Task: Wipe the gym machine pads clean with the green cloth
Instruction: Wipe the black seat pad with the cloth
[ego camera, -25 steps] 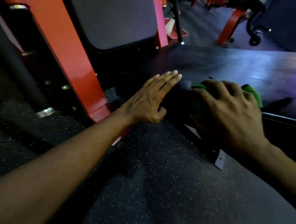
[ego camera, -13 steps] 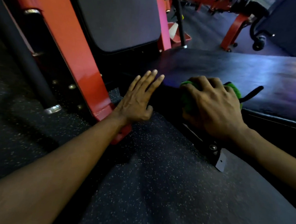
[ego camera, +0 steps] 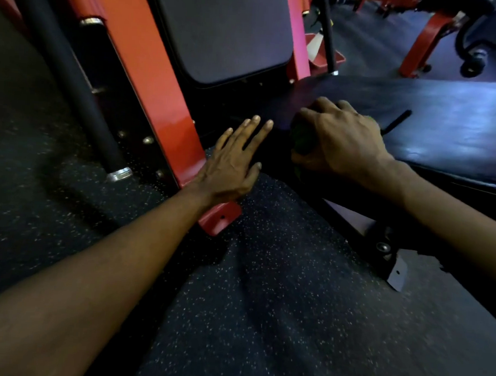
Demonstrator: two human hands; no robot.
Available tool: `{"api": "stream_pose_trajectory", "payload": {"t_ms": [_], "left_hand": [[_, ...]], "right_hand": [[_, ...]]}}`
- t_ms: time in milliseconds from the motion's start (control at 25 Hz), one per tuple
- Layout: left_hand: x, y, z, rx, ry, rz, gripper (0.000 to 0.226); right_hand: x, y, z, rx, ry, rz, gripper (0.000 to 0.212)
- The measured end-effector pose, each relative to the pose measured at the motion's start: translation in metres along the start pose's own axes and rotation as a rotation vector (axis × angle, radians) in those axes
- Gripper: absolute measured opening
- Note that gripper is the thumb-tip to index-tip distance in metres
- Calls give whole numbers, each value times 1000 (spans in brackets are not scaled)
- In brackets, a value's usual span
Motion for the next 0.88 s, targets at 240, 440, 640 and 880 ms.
{"api": "stream_pose_trajectory", "payload": {"t_ms": [240,440,640,880], "left_hand": [[-6,-4,3,-120,35,-28,67],[-12,-4,11,-204,56,-47,66],[-67,-5,37,-259,-56,-139,62],[-136,4,65,-317,-258,-174,50]], "right_hand": [[-64,32,-82,-44,-9,21,65],[-76,41,-101,-89,-128,-17,60],[-76,60,-128,-100,-106,-15,55],[-104,81,-174,-139,-163,-37,55]]}}
Point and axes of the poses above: each hand's wrist, its own z-axis towards the middle knuckle, its own y-axis out of the back of the hand, x = y × z, the point moved 5 cm from there along z, towards the middle knuckle, and after that the axes turned 3 degrees about -z, right-handed, at the moved point
